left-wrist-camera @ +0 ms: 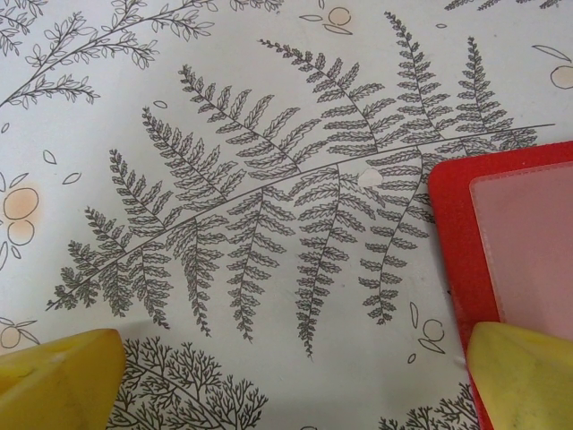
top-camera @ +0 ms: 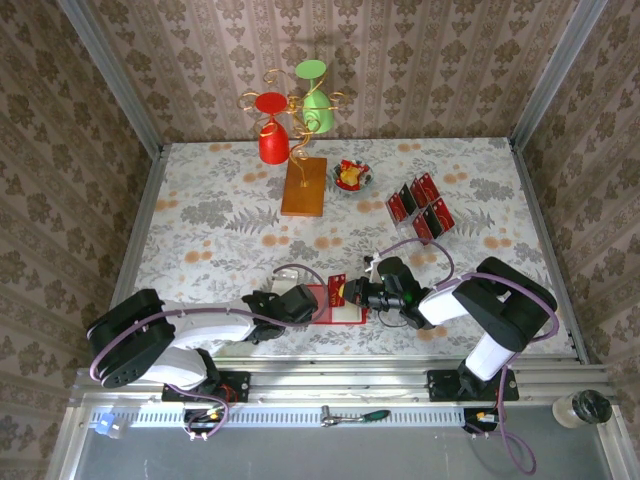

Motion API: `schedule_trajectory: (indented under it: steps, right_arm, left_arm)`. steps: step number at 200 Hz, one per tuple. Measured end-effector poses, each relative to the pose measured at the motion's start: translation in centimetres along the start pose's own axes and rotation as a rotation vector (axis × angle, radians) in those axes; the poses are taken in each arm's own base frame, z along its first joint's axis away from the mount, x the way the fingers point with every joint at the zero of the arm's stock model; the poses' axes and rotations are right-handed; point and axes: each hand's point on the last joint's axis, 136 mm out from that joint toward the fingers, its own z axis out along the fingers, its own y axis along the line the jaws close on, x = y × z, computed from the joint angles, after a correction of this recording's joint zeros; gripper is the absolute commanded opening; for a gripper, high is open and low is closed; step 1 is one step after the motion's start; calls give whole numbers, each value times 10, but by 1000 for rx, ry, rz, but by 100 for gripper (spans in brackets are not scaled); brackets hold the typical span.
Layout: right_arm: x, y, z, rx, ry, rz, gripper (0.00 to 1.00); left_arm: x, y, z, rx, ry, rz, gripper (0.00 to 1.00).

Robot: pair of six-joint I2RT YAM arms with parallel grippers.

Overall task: Put the credit cards into the card holder
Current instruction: Insert the credit card into the card slot.

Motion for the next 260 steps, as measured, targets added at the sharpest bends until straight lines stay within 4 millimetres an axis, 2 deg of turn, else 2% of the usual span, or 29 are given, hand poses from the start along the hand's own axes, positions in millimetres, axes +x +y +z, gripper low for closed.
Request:
schedule_trajectory:
  steps: [135, 260]
  right_arm:
    - [13, -5, -10, 17, 38, 13, 0]
    - [22, -4, -9, 23, 63, 31, 0]
  left_arm:
    - [0, 0, 0, -1, 0, 0, 100]
    - [0, 0, 0, -5, -7, 4, 100]
